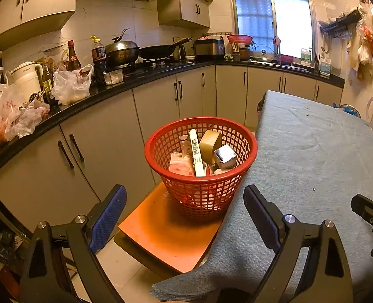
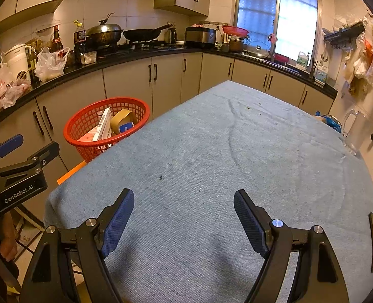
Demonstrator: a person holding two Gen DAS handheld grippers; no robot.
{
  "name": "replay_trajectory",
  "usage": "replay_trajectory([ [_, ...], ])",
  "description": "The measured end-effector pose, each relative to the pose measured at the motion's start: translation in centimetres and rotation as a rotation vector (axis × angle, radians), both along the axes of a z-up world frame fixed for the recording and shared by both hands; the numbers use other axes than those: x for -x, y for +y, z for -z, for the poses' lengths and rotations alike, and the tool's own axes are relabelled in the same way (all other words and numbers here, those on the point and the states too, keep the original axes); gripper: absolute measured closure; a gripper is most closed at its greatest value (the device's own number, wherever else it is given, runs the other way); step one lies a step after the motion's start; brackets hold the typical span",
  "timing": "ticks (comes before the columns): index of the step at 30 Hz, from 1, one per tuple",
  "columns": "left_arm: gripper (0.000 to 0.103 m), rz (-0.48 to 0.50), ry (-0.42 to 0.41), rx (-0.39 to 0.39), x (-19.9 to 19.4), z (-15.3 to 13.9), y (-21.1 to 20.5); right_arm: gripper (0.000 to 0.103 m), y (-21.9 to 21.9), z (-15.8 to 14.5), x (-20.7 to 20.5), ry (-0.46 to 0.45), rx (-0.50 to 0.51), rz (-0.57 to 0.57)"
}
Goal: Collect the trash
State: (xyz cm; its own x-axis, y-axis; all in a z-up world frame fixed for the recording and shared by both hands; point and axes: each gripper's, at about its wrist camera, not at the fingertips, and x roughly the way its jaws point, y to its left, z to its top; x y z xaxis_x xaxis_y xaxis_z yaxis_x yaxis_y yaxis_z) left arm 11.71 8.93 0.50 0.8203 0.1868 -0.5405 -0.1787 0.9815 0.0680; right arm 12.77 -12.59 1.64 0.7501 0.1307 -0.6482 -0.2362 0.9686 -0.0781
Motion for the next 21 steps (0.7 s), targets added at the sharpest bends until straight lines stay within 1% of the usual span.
replay_trajectory([
  [21, 0.010, -0.006, -0.001, -0.005, 0.33, -0.20, 0.24, 0.018, 0.35, 0.10, 0.19, -0.001, 0.006, -0.005],
])
